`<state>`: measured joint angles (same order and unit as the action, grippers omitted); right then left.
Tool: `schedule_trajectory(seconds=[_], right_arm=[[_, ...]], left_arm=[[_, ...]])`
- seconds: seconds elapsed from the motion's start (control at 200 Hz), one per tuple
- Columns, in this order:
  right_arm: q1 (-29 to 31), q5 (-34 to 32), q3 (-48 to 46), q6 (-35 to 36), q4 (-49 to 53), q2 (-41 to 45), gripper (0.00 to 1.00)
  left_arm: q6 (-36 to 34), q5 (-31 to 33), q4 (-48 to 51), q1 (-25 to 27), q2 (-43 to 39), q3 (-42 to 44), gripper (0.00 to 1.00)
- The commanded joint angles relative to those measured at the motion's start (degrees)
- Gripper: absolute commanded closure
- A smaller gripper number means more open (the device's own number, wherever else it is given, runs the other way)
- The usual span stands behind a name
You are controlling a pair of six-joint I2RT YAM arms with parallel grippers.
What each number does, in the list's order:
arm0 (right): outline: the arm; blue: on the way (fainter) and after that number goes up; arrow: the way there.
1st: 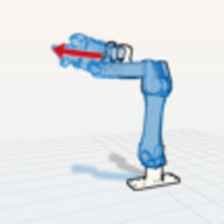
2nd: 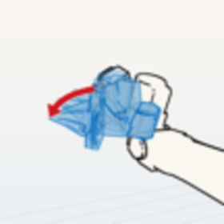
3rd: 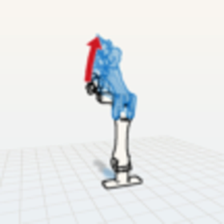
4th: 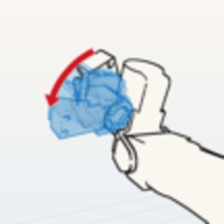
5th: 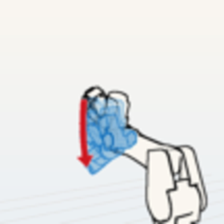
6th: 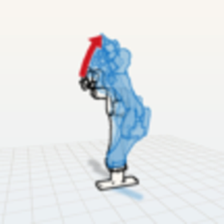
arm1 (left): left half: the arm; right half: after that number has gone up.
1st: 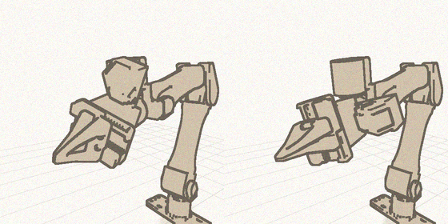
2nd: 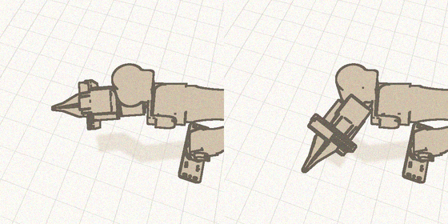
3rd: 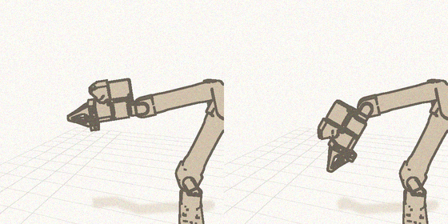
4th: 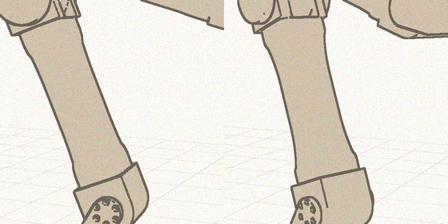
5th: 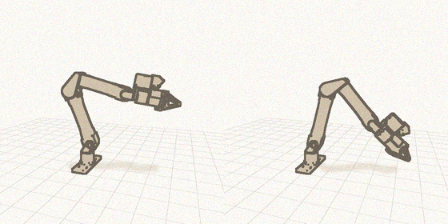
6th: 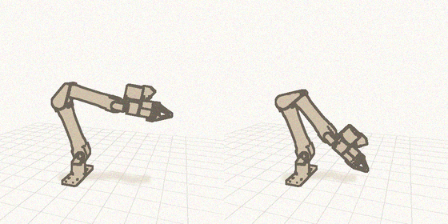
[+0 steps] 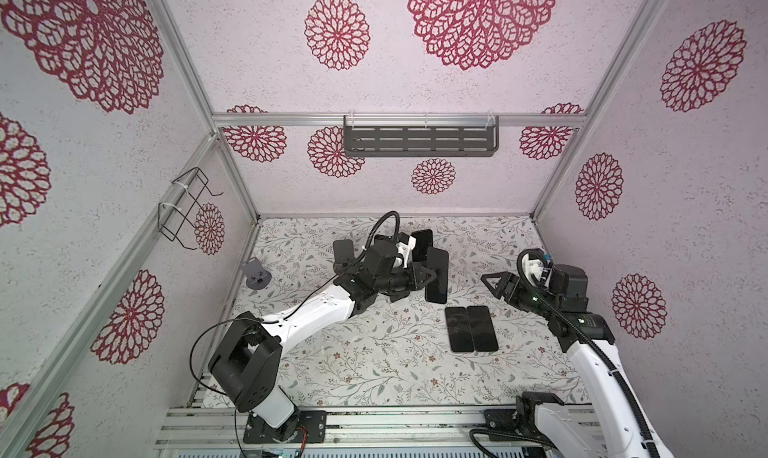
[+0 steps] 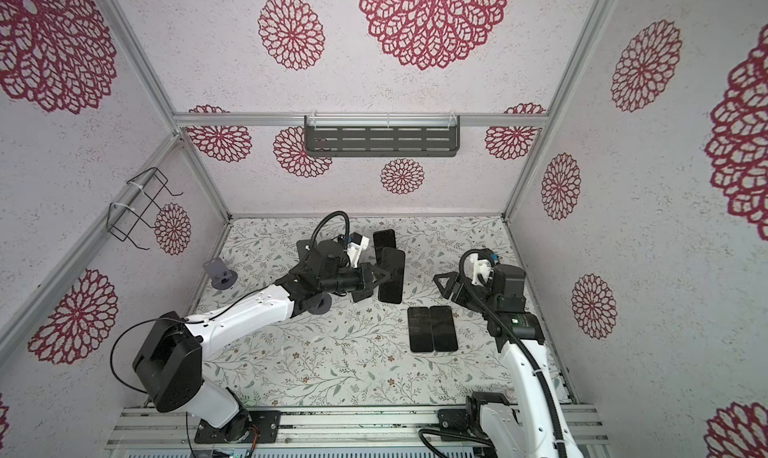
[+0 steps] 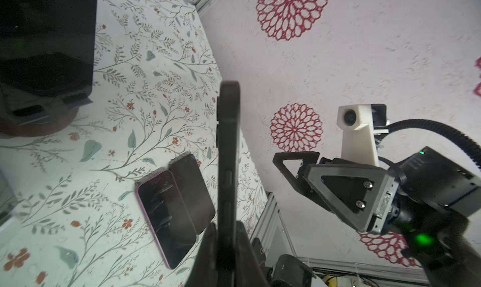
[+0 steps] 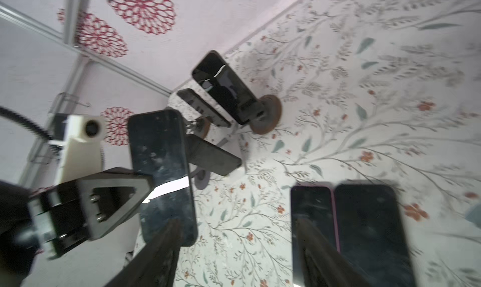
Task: Remove the phone from the phone stand
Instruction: 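Carry the black phone toward the flat phones with the left gripper while the right withdraws, then lower the black phone flat beside the pink-cased phone with the left gripper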
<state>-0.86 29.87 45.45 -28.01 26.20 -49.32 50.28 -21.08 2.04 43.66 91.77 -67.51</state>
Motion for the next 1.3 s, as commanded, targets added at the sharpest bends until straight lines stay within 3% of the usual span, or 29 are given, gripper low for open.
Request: schedule_trajectory(seconds=[0.0, 0.17, 0.32, 0.505, 0.716, 0.861, 1.296], right_arm=[[-0.4, -13.1, 0.3, 4.9, 9.1, 1.4, 0.28], [-0.4, -24.5, -0.6, 6.6, 13.2, 1.2, 0.28], [-0.4, -27.9, -2.1, 8.4, 14.2, -0.7, 0.31], [-0.3, -28.6, -5.4, 8.9, 11.5, -3.5, 0.61], [-0.2, -28.2, -8.8, 7.7, 7.2, -6.7, 0.76], [-0.2, -28.3, -9.8, 4.8, 4.9, -10.2, 0.97], [0.2, -24.2, -13.0, 1.8, -2.2, -17.5, 1.00]], left_arm=[[-3.4, 8.0, 12.9, 2.6, 0.1, -4.0, 1.00], [0.9, 12.9, 20.8, 5.8, 5.6, -9.3, 1.00], [3.1, 15.3, 27.0, 8.0, 11.9, -15.2, 1.00], [7.6, 18.6, 27.2, 9.5, 14.9, -16.3, 1.00], [10.0, 20.8, 27.0, 11.0, 15.5, -15.6, 1.00], [12.4, 19.7, 25.9, 11.3, 16.5, -14.7, 1.00], [13.4, 19.7, 25.1, 12.0, 19.4, -14.5, 1.00]])
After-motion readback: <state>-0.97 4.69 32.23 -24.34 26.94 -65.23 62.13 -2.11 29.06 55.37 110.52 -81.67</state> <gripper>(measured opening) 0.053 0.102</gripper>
